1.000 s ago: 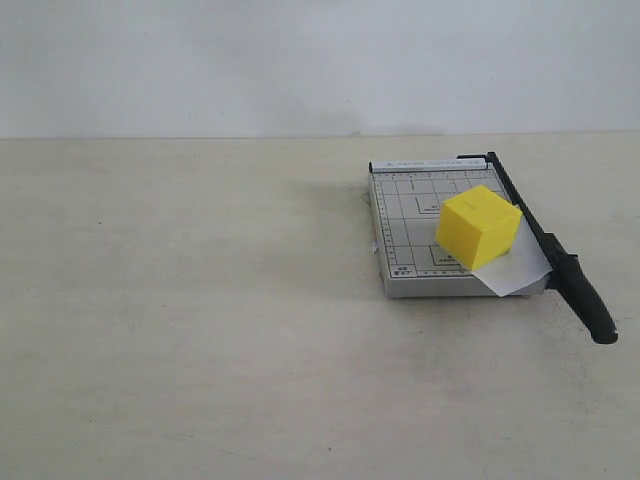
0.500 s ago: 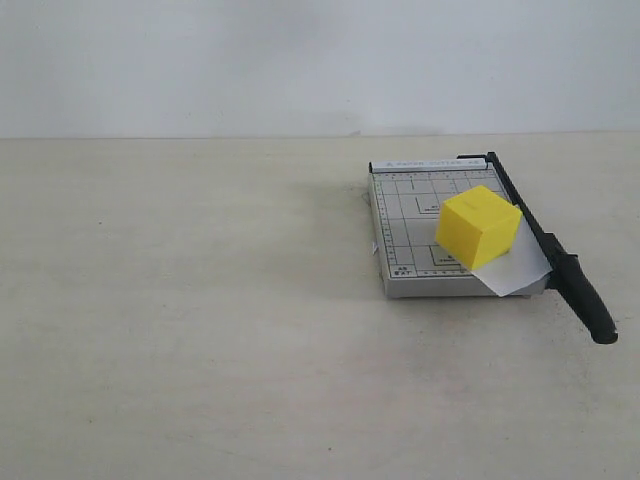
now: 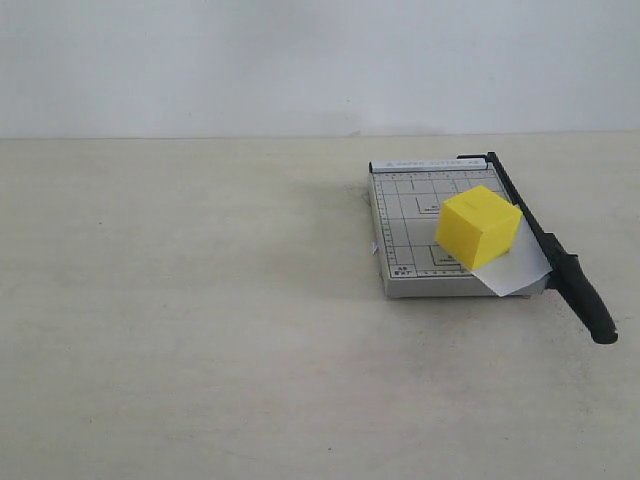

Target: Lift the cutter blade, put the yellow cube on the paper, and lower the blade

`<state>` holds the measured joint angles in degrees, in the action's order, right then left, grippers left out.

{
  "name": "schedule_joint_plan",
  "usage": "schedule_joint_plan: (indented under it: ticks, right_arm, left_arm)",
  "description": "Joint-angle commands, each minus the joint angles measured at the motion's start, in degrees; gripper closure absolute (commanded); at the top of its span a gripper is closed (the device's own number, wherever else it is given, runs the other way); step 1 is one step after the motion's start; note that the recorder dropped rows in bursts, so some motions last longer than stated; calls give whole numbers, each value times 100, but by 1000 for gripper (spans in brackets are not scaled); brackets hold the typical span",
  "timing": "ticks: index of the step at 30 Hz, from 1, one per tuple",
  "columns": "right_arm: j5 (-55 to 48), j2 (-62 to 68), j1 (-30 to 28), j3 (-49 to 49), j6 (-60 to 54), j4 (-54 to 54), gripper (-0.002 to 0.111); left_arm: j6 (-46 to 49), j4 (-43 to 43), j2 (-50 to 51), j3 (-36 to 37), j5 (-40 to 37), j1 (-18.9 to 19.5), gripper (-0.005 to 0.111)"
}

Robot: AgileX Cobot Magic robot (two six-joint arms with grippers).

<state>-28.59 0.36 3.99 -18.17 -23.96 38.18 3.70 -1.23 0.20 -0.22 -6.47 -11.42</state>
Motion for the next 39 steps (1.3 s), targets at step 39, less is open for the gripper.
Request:
schedule_joint_plan:
  ticks: [39]
  right_arm:
    - [2004,-36,0,1817,2170,-2955,108]
  left_arm:
    - [15,-47,-20,22,-3,4,102]
